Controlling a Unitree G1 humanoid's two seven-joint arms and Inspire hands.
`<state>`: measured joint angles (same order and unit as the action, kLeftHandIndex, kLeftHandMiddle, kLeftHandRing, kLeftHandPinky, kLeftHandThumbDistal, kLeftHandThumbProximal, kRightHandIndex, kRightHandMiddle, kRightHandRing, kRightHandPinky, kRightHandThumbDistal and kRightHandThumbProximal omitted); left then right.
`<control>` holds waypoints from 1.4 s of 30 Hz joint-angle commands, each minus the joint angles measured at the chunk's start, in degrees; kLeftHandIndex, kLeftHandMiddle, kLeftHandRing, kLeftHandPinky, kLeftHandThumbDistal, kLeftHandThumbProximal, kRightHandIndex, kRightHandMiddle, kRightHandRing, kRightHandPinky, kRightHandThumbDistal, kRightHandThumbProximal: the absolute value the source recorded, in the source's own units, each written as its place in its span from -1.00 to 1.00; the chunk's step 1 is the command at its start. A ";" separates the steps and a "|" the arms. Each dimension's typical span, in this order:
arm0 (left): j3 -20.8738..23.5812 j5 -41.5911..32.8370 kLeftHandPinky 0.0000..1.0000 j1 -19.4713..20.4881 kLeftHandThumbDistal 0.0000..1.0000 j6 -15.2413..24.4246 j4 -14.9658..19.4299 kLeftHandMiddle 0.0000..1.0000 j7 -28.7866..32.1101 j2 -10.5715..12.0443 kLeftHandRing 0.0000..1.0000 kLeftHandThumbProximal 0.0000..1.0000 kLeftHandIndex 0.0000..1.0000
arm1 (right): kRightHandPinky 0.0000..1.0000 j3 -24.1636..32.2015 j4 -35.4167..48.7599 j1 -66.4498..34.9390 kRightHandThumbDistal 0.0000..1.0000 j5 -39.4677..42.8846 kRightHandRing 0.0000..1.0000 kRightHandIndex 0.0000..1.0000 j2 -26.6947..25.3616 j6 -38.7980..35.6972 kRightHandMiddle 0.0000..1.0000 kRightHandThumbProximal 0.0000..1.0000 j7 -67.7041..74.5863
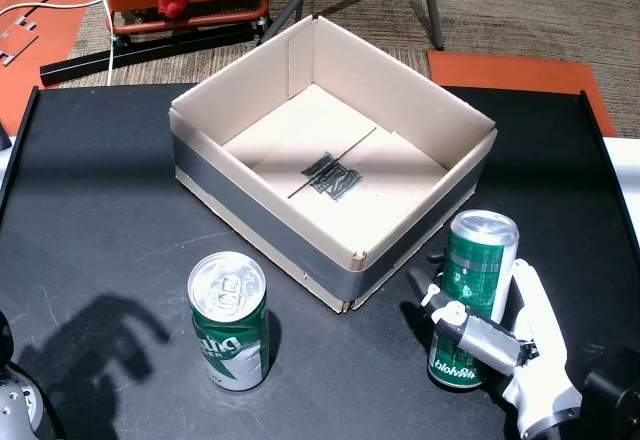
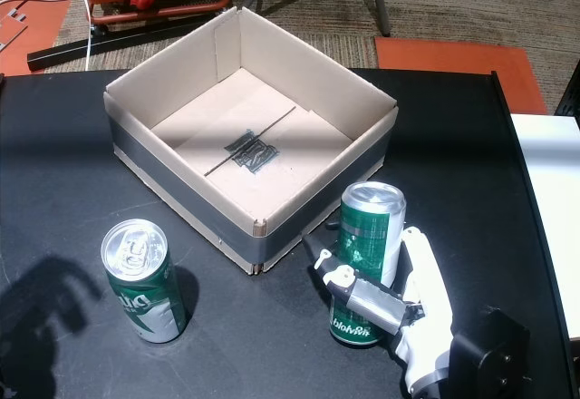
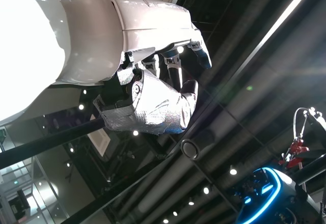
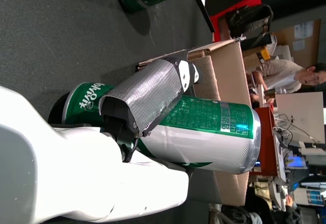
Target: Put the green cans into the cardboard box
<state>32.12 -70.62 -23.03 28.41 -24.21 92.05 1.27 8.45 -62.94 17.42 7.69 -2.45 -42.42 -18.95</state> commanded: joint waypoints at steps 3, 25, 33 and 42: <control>0.89 0.16 0.62 -0.22 -0.81 0.77 -0.41 -0.37 0.45 0.42 -0.12 -0.93 -0.16 | -0.87 0.46 0.86 0.30 0.61 0.19 -0.92 -1.00 0.25 0.30 -1.00 -0.97 0.46; 1.08 0.31 0.55 -0.08 -0.62 -1.28 -1.34 -0.35 0.45 -0.13 -0.15 -1.00 -0.08 | -1.00 -0.78 1.34 0.10 -0.25 -3.84 -1.00 -1.00 -0.12 -0.58 -1.00 -1.00 6.57; 0.36 0.33 0.66 -0.13 -0.92 -1.80 -1.34 -0.27 0.45 -0.74 -0.07 -1.00 -0.05 | -1.00 -0.38 1.04 0.21 -0.30 -3.36 -1.00 -1.00 0.11 -0.65 -1.00 -1.00 6.68; 0.52 0.32 0.66 -0.36 -0.88 -0.27 -1.64 -0.28 0.45 -0.41 -0.07 -1.00 -0.04 | -1.00 -0.29 1.14 0.21 -0.28 -3.49 -1.00 -1.00 0.18 -0.58 -1.00 -1.00 6.85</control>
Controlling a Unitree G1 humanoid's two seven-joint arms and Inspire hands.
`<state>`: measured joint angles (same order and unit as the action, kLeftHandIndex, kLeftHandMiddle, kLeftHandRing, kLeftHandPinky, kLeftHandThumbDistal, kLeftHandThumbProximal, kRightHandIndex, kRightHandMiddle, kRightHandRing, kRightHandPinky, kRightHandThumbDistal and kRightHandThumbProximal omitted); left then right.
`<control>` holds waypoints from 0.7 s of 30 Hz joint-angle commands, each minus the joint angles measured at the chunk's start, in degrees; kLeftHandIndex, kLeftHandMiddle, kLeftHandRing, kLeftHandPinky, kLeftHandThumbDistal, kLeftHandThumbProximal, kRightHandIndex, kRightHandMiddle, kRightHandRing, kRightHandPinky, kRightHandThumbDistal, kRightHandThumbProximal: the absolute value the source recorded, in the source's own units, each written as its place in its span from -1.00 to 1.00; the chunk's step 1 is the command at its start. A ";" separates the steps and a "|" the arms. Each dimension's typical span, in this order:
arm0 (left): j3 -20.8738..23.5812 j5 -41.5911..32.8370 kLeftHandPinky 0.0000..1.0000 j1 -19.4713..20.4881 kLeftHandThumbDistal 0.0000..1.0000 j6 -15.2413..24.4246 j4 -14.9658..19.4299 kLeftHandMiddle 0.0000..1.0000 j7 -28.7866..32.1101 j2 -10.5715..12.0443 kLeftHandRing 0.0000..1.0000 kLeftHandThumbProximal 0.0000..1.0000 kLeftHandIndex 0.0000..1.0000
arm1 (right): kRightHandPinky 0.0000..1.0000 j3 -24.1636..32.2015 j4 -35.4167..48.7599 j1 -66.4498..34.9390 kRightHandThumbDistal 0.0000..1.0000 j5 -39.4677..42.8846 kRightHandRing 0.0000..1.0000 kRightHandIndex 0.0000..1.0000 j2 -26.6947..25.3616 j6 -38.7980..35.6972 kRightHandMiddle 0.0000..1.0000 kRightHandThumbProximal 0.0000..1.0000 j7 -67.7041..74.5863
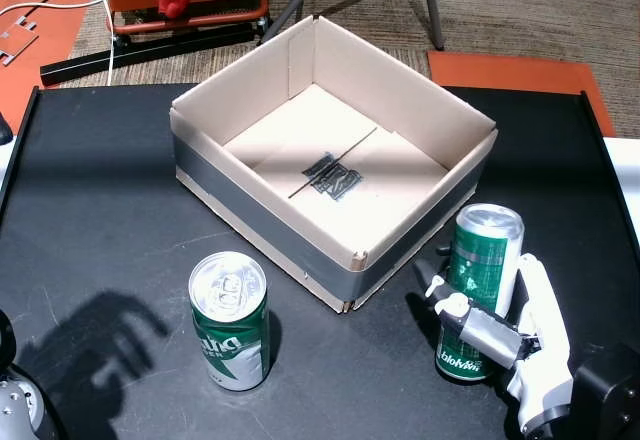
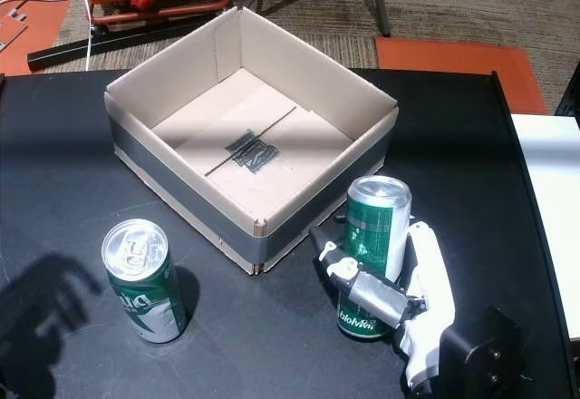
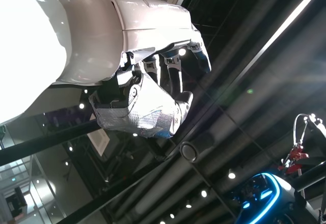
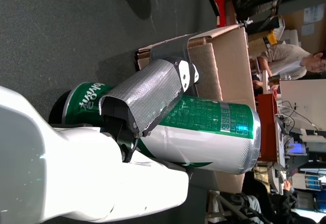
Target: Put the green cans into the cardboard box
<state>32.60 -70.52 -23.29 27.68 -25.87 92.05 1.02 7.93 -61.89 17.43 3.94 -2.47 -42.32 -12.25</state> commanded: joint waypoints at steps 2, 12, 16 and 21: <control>0.00 0.19 0.63 -0.26 -0.85 0.42 0.16 -0.33 0.45 0.15 -0.13 -1.00 -0.10 | -1.00 0.17 0.11 0.15 -0.29 0.16 -1.00 -1.00 0.06 -0.78 -1.00 -1.00 0.14; 0.75 1.64 0.55 -0.63 -0.62 1.44 -0.48 -0.35 0.45 1.95 -0.17 -1.00 -0.15 | -1.00 0.49 3.64 -0.36 -0.24 0.53 -1.00 -1.00 -0.76 -2.84 -1.00 -1.00 -0.13; 0.21 1.80 0.66 -1.95 -0.63 4.38 -0.89 -0.35 0.45 1.90 -0.14 -1.00 -0.16 | -1.00 0.33 8.45 -1.12 -0.27 0.00 -1.00 -1.00 -1.44 -3.32 -1.00 -1.00 0.84; -0.59 1.56 0.57 -2.72 -0.43 6.64 -1.50 -0.19 0.45 2.68 -0.04 -1.00 -0.11 | -1.00 -0.50 14.05 -1.69 -0.37 -2.06 -1.00 -1.00 -3.20 -7.07 -1.00 -1.00 1.93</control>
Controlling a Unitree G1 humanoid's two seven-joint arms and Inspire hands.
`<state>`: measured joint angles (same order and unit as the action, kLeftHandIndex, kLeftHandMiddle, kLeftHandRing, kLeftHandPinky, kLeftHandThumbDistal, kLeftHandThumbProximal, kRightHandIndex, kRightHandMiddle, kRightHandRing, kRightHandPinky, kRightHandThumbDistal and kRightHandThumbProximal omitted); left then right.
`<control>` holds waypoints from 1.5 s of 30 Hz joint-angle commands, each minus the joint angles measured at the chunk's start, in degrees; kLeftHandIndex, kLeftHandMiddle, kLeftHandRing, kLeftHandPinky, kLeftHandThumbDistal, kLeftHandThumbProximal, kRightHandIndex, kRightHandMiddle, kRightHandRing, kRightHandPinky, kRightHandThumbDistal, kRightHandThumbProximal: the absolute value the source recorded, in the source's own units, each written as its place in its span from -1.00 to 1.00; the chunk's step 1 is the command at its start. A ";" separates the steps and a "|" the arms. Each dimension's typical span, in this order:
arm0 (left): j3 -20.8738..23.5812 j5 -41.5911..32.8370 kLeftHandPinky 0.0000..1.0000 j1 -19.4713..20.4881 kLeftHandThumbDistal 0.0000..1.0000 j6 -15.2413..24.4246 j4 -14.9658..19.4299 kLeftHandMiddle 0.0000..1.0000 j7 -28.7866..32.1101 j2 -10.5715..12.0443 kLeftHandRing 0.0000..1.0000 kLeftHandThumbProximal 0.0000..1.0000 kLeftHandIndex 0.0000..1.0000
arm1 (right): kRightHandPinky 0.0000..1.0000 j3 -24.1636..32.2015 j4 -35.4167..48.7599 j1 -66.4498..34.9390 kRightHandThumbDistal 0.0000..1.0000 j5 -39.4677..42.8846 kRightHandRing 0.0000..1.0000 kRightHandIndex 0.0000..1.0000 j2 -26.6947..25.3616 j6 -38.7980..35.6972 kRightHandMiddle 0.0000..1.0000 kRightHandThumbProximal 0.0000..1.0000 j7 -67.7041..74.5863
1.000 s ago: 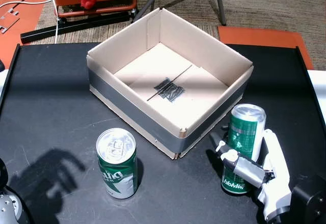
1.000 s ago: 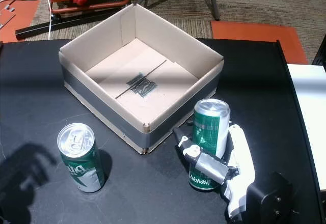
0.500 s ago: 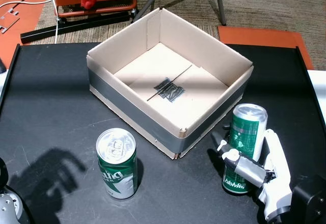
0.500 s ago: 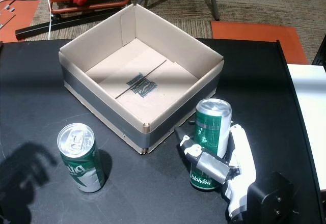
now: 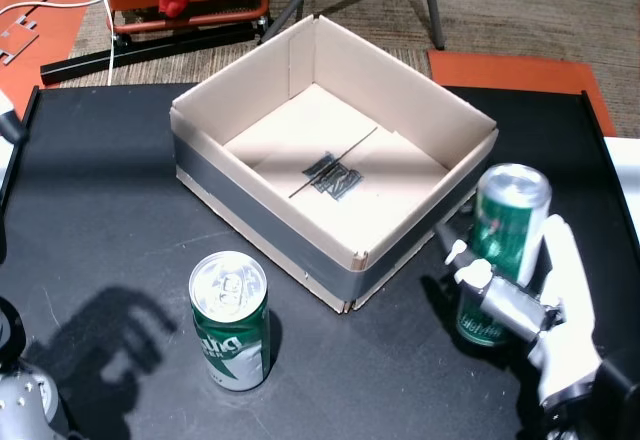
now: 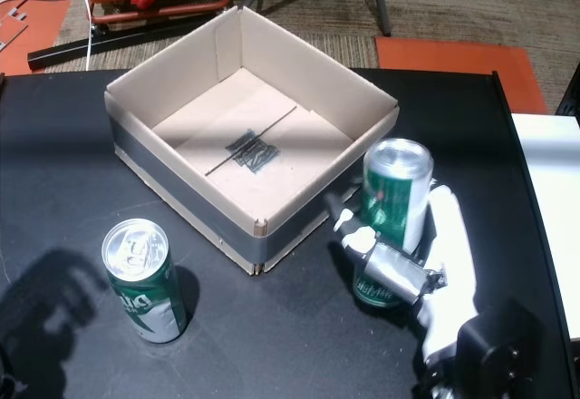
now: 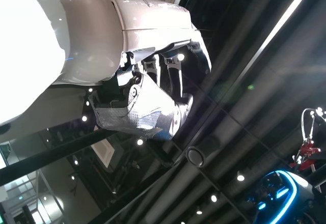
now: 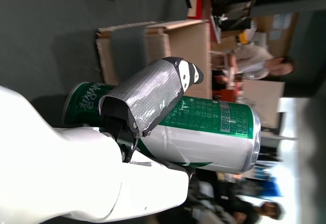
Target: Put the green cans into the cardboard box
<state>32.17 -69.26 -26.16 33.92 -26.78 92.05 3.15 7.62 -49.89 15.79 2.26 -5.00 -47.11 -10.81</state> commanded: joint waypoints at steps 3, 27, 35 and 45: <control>0.22 0.98 0.48 0.03 -0.31 1.54 -1.20 -0.22 0.45 0.89 -0.05 -1.00 -0.17 | -1.00 -0.54 4.88 0.02 -0.31 -2.06 -1.00 -1.00 -1.46 -4.47 -1.00 -1.00 1.93; -4.09 0.90 0.49 -4.08 -0.09 2.40 -8.02 0.07 0.45 -1.11 0.16 -0.77 -0.11 | -0.60 -3.96 10.39 30.33 0.24 -21.65 -0.73 -0.93 -13.59 -8.18 -0.84 -0.58 13.99; -5.00 1.85 0.35 -3.87 -0.02 3.14 -7.64 -0.04 0.45 -1.34 0.07 -0.97 -0.25 | -0.73 -10.03 6.62 42.28 0.01 -19.34 -0.82 -0.98 -11.06 2.45 -0.91 -1.00 7.06; -3.55 3.03 0.23 -3.98 -0.07 3.71 -6.47 -0.15 0.45 1.54 -0.04 -1.00 -0.36 | -0.64 -22.51 -17.03 55.59 -0.18 -31.48 -0.64 -0.78 -8.25 12.40 -0.70 -1.00 8.71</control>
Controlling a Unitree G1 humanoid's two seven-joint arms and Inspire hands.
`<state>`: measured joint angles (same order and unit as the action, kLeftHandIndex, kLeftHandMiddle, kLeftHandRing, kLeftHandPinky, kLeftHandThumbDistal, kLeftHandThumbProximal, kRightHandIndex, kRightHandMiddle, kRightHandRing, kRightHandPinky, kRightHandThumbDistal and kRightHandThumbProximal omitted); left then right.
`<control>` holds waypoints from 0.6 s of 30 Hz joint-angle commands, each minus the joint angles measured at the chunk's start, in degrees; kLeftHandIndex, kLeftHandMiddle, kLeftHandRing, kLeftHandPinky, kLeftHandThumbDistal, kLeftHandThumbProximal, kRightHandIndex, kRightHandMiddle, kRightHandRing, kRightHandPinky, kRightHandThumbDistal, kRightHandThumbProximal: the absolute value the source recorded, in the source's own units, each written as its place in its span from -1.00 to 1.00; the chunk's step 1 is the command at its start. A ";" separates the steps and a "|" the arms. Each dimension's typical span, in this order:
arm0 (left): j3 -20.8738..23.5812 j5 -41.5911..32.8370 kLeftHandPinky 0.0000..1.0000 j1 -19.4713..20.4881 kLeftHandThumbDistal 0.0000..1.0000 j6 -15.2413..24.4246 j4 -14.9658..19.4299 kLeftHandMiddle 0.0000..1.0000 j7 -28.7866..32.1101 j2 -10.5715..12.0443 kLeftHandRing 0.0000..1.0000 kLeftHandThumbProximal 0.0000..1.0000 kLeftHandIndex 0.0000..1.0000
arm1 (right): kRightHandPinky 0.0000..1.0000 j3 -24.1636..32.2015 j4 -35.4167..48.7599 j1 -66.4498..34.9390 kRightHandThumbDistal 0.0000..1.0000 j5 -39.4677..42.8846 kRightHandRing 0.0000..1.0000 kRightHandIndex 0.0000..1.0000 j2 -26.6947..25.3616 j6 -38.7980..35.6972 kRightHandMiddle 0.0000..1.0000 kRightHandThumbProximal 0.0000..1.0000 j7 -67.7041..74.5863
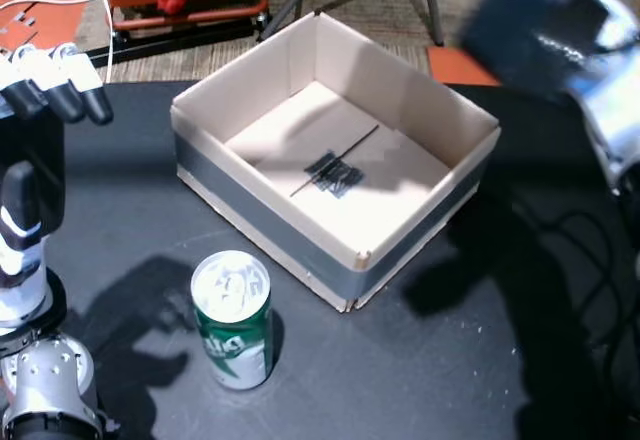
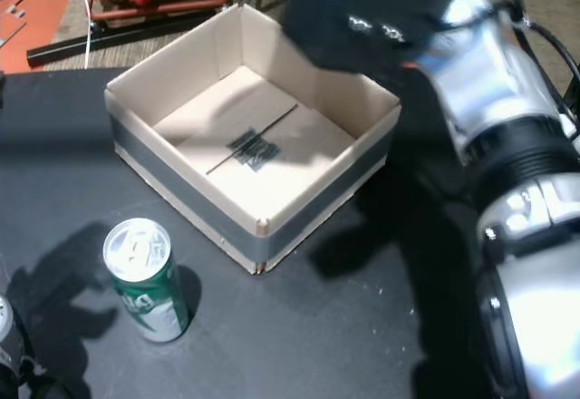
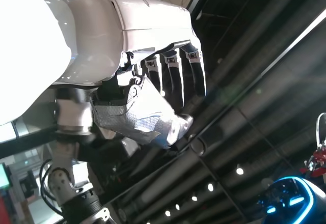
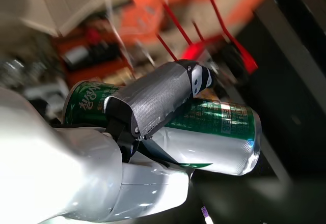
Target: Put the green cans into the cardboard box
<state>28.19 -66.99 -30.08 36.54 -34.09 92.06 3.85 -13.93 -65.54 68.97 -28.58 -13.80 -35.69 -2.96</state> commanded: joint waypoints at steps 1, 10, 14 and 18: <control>0.56 0.95 0.21 -0.06 -0.07 1.28 0.81 -0.17 0.44 1.12 -0.06 -1.00 -0.37 | -0.63 -1.96 -2.59 2.86 -0.19 -1.54 -0.64 -0.79 0.90 2.20 -0.71 -1.00 1.16; 1.58 0.68 0.36 0.87 -0.30 2.93 1.96 -0.14 0.44 3.34 -0.01 -0.85 -0.36 | -0.66 -4.57 -7.53 1.44 -0.10 -2.30 -0.64 -0.74 1.00 6.31 -0.68 -1.00 -2.24; 1.15 0.37 0.29 0.15 -0.45 5.60 1.37 -0.09 0.44 3.78 0.03 -0.83 -0.31 | -0.66 -5.78 -8.80 -0.01 -0.18 -3.17 -0.65 -0.70 -0.91 6.49 -0.66 -1.00 -5.25; 0.89 0.57 0.19 0.30 -0.36 3.48 1.25 -0.13 0.44 2.83 -0.04 -0.89 -0.33 | -0.69 -7.24 -9.28 -0.85 -0.18 -4.18 -0.70 -0.74 -2.92 6.81 -0.71 -1.00 -6.04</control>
<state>29.46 -66.45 -30.10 41.08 -32.68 92.07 6.86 -21.03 -74.88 68.17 -32.46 -15.61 -28.83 -8.91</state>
